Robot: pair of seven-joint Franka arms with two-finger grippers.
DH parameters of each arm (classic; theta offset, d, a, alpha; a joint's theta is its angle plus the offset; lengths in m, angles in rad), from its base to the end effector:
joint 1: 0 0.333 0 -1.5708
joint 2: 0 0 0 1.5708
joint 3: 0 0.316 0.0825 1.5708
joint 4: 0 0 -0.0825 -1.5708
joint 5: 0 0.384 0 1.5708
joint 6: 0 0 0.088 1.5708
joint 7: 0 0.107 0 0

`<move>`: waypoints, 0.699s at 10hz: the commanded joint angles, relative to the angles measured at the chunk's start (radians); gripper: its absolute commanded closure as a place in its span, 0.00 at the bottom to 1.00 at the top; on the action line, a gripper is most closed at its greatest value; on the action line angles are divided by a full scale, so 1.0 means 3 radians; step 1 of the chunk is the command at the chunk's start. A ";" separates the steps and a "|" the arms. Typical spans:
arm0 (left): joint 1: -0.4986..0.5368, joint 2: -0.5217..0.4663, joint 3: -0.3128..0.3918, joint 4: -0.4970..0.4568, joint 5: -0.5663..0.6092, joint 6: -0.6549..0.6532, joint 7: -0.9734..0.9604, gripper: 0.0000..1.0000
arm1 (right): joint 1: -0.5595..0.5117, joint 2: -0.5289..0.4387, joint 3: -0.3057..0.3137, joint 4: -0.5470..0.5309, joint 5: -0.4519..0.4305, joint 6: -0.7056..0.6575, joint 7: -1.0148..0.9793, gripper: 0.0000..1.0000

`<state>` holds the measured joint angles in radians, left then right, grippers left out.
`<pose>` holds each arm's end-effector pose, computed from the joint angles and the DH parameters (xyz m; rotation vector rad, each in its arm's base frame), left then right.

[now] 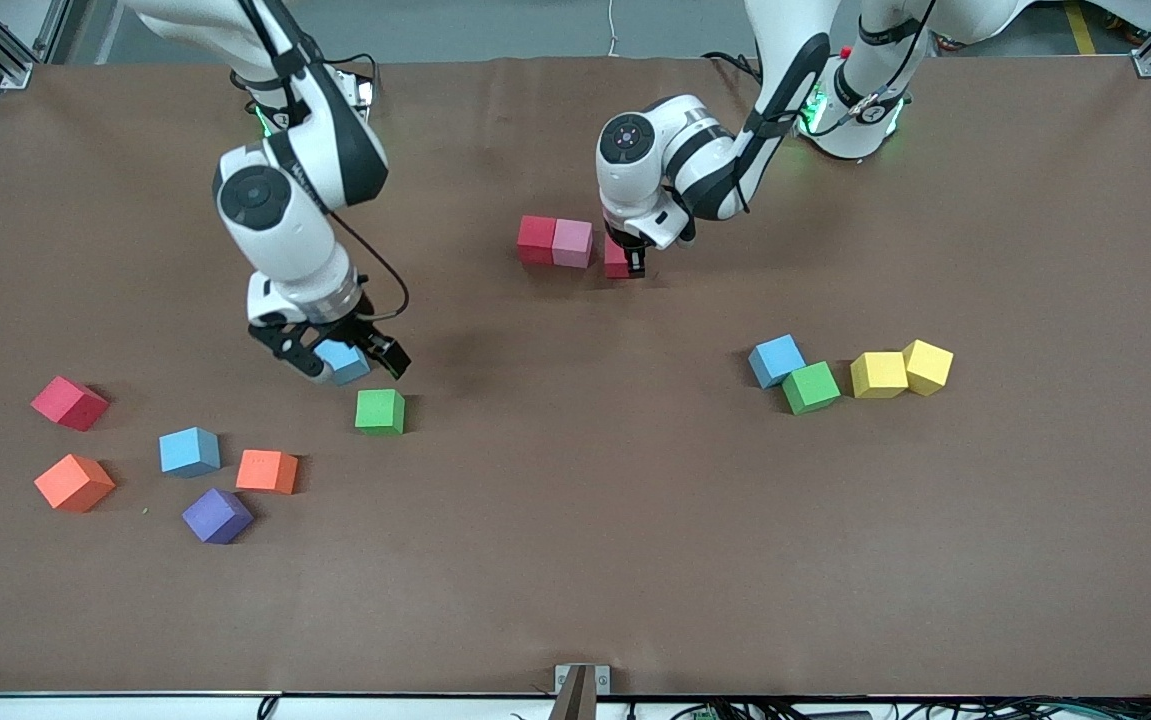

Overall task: Arrange 11 blocks into digit 3
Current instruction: 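Reach and grasp the green cube with the right gripper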

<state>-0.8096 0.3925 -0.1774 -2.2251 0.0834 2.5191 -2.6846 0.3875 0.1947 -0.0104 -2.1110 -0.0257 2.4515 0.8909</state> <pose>0.2941 -0.4512 0.1904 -2.0823 -2.2265 -0.0028 0.5438 0.2155 0.3377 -2.9715 0.7506 -0.1983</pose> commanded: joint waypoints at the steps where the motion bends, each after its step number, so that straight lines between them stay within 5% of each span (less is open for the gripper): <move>1: -0.0149 -0.0030 0.0014 -0.0135 -0.0017 0.0208 -0.0142 0.92 | -0.0065 0.0397 0.0065 0.0409 -0.0103 -0.0011 -0.0493 0.00; 7: -0.0226 -0.0020 0.0014 -0.0135 -0.0002 0.0285 -0.0296 0.92 | -0.0069 0.0757 0.0060 0.0466 -0.0410 0.0112 -0.1552 0.00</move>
<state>-0.8619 0.3937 -0.1776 -2.2554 0.0834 2.5858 -2.7177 0.3860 0.4149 0.0010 -1.9818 -0.1229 2.4857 0.4872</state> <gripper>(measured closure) 0.405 0.000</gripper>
